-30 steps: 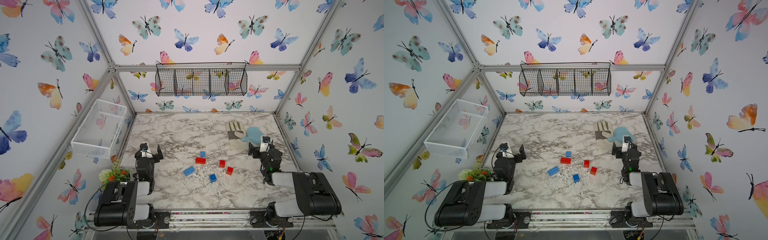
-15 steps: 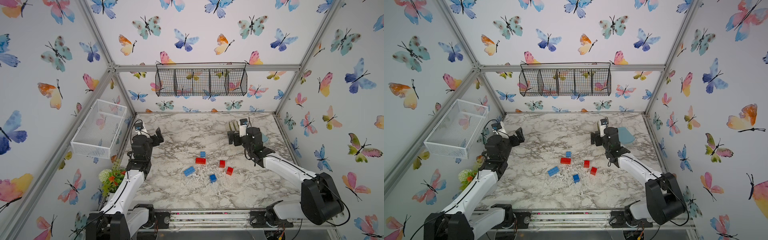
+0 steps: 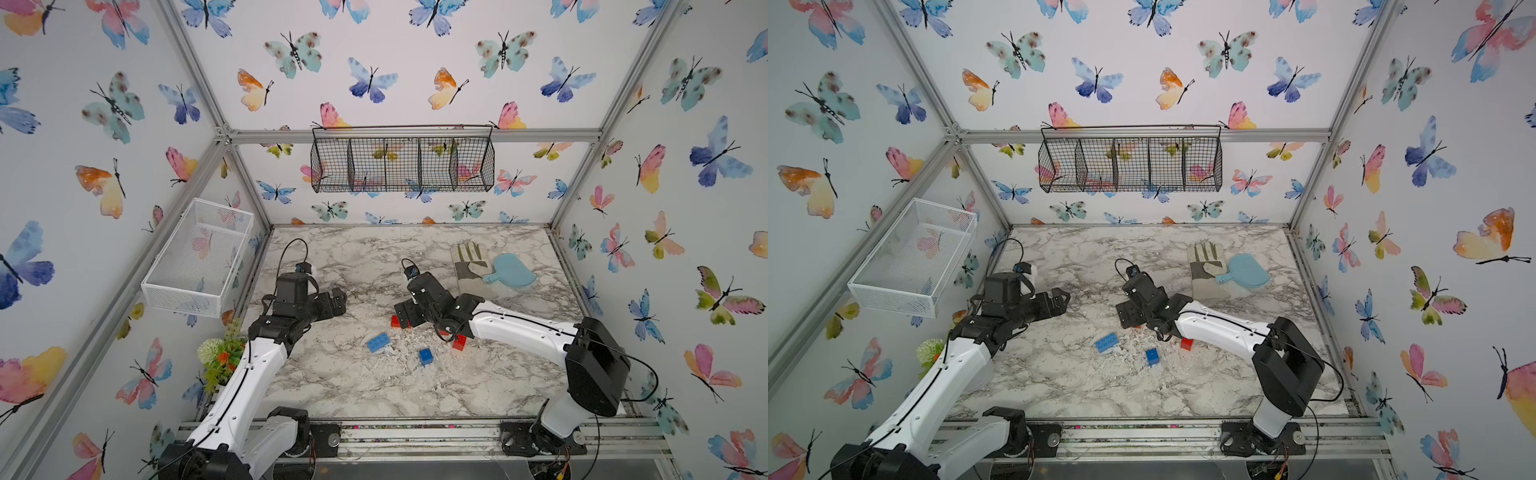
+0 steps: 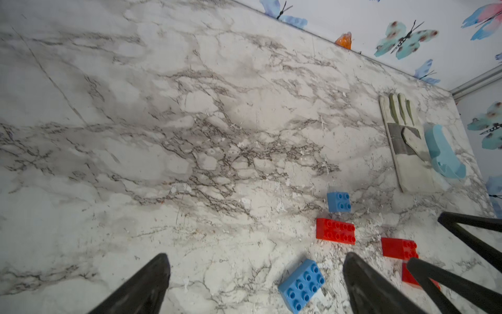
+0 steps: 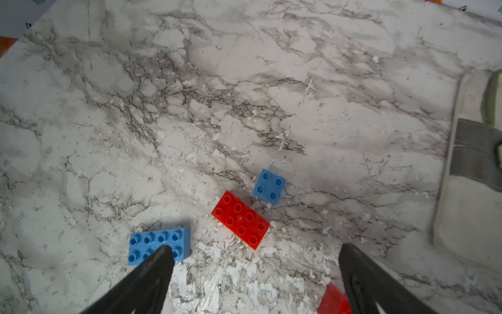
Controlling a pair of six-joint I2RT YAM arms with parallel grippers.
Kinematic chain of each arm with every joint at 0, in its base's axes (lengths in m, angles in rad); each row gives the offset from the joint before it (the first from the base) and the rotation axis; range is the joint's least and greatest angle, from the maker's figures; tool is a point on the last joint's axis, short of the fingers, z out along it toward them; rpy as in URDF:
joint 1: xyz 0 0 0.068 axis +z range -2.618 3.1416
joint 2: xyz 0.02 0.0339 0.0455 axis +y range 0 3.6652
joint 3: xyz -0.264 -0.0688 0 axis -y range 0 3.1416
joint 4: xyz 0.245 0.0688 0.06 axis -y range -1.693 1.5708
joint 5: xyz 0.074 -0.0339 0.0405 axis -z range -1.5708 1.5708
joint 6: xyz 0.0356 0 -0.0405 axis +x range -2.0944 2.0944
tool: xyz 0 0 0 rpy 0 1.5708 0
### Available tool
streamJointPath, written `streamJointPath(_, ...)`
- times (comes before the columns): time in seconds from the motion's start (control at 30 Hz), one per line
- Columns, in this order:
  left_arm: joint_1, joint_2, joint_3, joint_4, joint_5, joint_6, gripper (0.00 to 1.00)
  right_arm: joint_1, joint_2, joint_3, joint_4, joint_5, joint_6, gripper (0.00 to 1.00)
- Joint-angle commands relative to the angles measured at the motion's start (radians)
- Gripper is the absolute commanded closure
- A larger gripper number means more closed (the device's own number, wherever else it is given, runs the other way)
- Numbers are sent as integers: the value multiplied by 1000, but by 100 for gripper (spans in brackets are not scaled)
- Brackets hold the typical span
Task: Assemble a giraffe with lego
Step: Pick up the lego brick from the center of the board.
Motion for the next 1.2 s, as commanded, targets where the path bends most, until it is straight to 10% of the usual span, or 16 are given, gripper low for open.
streamJointPath(0.0,-5,-27,32,-156,91,-13,2,16,32,27,-87,-41,74,1)
streamJointPath(1.17,-6,-59,-17,-285,251,-5,2,164,404,244,-101,-119,56,10)
